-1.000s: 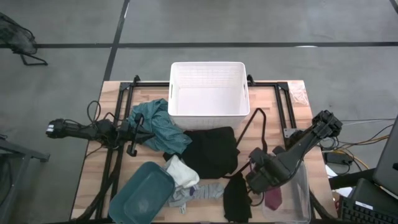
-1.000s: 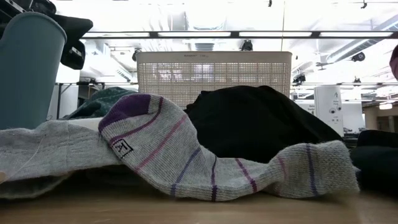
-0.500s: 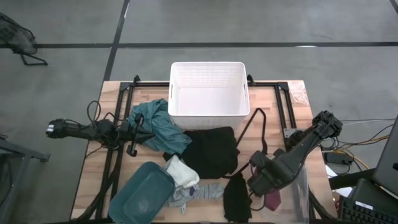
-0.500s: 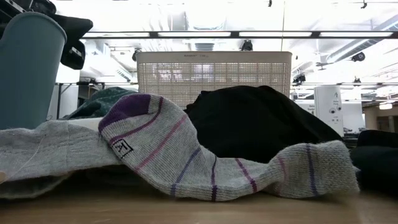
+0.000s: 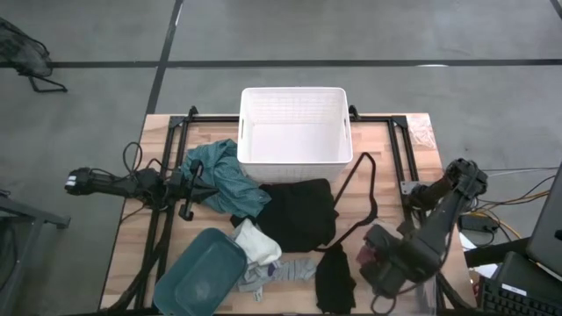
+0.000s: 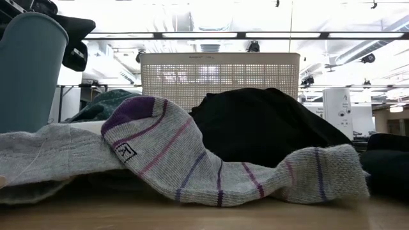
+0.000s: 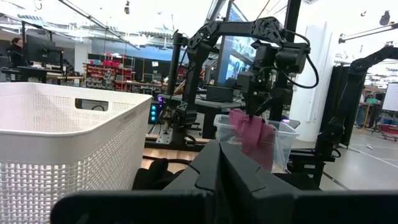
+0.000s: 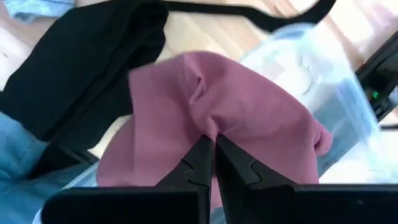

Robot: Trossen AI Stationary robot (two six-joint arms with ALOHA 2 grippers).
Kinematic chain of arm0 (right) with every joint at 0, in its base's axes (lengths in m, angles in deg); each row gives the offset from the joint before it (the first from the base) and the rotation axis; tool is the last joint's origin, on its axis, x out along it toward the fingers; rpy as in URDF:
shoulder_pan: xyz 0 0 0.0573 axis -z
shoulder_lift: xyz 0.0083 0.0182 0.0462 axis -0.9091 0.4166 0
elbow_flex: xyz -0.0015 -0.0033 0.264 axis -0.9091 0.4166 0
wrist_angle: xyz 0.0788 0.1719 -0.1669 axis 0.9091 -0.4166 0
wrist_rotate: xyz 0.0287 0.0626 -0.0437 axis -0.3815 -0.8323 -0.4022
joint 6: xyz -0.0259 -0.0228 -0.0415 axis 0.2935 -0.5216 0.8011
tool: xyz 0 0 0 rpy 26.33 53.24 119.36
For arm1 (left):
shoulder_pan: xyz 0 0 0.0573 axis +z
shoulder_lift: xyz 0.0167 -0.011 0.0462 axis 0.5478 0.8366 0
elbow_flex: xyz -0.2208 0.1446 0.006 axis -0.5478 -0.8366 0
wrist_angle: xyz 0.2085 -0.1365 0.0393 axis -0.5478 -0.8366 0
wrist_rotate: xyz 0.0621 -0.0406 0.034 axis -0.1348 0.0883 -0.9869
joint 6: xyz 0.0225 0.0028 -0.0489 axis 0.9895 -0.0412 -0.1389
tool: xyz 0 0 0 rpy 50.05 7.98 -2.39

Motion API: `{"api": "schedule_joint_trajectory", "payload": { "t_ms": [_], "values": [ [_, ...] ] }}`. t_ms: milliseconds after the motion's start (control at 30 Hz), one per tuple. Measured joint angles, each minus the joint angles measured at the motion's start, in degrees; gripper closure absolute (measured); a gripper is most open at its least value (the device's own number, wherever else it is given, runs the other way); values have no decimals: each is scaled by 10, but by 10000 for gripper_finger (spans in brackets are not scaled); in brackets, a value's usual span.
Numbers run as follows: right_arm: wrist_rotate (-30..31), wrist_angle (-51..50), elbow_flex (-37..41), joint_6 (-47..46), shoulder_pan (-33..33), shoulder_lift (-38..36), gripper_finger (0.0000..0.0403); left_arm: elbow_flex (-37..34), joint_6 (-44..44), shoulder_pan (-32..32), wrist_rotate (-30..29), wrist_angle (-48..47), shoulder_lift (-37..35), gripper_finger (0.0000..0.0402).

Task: Pick & Place Cloths
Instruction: Put the red underwear into the transparent bin

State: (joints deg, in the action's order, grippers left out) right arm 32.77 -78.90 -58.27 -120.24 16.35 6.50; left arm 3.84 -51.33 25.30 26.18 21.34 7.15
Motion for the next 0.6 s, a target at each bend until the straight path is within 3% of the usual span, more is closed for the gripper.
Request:
{"api": "schedule_joint_trajectory", "payload": {
  "t_ms": [167,433,600],
  "values": [
    [-13,0,1,-82,-45,0,394,0,0,0,0,0,0,383],
    [-88,0,22,-253,-92,0,394,0,0,0,0,0,0,385],
    [-95,0,64,-234,-90,0,394,0,0,0,0,0,0,384]
  ]
}}
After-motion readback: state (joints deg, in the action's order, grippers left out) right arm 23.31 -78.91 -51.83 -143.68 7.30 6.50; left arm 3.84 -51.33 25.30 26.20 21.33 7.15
